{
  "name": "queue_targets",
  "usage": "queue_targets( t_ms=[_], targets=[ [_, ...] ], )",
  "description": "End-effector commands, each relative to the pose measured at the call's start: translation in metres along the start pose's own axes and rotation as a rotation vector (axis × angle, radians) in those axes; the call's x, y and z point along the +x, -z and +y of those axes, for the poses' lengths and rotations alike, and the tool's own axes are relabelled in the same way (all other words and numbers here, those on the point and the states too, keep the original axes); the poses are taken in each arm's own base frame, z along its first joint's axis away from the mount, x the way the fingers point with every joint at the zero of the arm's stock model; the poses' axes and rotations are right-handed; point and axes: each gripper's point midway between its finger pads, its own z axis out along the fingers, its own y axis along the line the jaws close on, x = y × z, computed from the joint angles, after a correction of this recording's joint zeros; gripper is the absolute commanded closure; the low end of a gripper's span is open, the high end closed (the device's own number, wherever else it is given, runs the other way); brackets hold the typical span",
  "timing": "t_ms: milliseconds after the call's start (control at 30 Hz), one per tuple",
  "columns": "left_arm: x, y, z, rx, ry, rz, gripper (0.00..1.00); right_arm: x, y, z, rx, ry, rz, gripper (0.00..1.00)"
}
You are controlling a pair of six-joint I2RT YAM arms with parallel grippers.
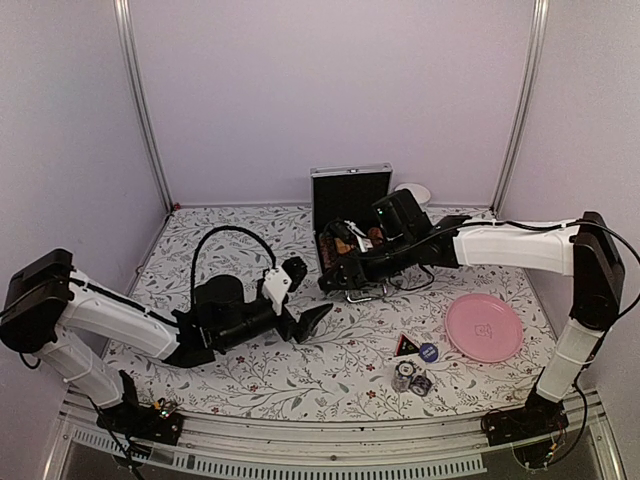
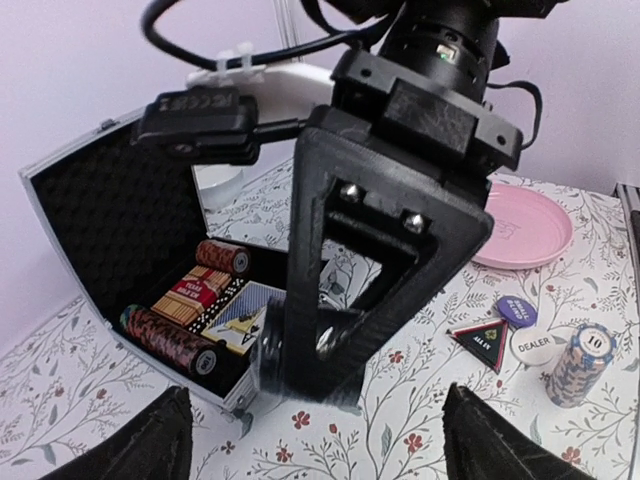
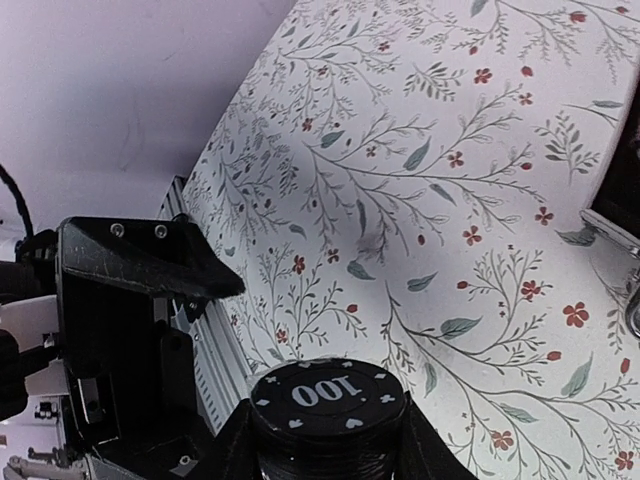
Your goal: Pack up texas hold em set
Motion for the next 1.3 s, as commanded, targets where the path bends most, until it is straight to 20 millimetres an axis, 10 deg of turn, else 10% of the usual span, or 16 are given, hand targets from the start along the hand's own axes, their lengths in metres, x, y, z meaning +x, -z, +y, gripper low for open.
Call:
queue_targets(
  t_ms=[0,400,633,1267],
  targets=[
    [0.000,0.012,0.039,-0.083,0.112,-0.015,0.11,-0.023,0.004,-0.031,0.200,-0.088,-0.107,0.84],
    [0.047,0.071,0.176,-0.460,0.309,0.075,0.10,-0.051,-0.013,-0.124,0.608,-0.220,-0.196,0.82],
    [0.036,0.088,0.182,-0.498,0.310,0.038,0.10,-0.076,-0.033,-0.145,0.661,-0.247,-0.213,0.82],
    [0.032,0.093,0.181,-0.495,0.326,0.020,0.10,-0.049,-0.045,-0.172,0.731,-0.308,-0.140,0.82]
  ],
)
